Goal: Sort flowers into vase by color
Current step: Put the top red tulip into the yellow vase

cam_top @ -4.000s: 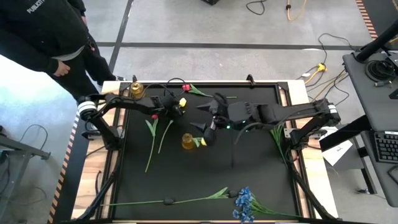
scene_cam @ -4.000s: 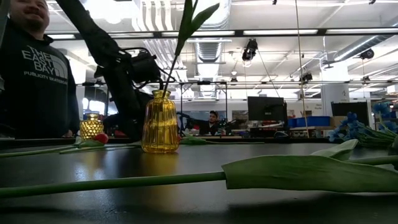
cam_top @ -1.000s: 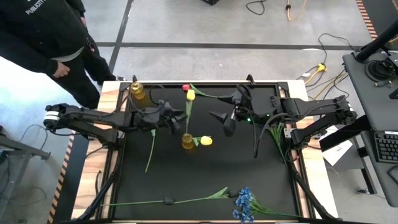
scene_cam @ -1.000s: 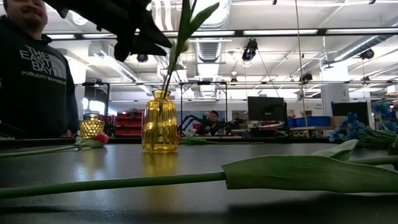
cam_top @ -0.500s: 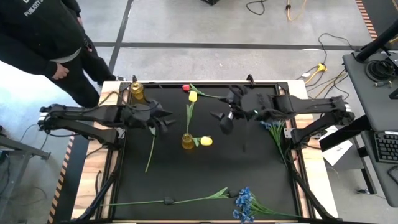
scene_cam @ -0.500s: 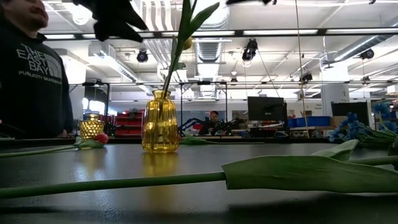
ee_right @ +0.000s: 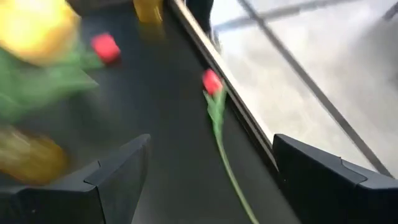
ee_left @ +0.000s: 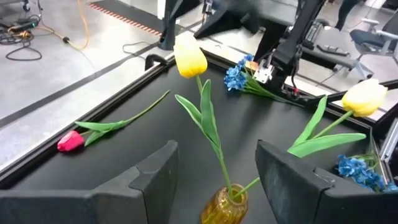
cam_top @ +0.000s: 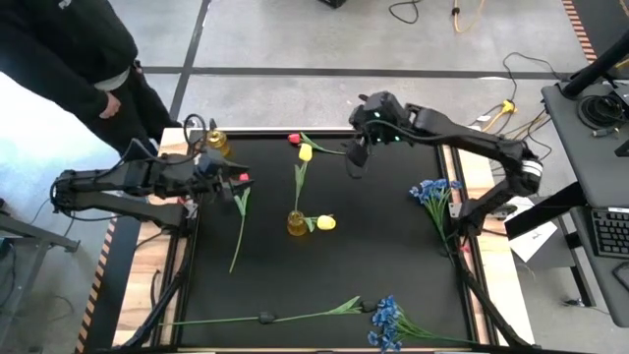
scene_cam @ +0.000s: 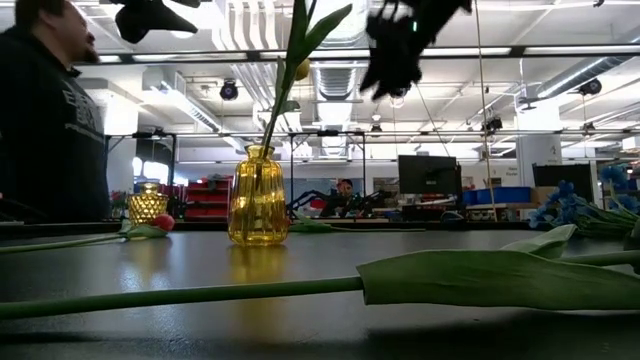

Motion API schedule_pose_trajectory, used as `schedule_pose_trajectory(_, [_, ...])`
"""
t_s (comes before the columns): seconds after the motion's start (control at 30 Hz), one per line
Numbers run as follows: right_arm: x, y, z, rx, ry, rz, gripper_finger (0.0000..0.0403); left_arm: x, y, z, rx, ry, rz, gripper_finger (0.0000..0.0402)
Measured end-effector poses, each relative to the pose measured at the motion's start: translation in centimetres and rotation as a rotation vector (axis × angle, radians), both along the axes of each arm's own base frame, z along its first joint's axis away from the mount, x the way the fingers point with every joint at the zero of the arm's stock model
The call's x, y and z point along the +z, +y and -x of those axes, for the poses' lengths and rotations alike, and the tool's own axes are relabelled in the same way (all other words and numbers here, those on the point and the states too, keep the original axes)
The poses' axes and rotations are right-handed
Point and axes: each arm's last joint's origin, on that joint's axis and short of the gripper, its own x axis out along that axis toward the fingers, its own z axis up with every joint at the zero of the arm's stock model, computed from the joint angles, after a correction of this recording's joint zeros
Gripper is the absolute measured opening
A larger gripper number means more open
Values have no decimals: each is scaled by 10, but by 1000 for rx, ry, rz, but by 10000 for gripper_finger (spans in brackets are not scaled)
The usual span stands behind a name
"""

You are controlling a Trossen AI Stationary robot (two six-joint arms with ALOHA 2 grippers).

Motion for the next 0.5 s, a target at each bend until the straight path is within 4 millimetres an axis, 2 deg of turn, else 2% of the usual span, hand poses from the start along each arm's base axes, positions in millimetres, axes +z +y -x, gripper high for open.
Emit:
schedule_pose_trajectory(0.27, [-79, -62, -10, 60, 132, -173, 326, -1, 0, 4, -12, 14, -10, 198])
schedule_pose_trajectory(0.5, [-147, -100, -30, 66, 183, -166, 326, -2, 0, 3, 6, 11, 18, 182])
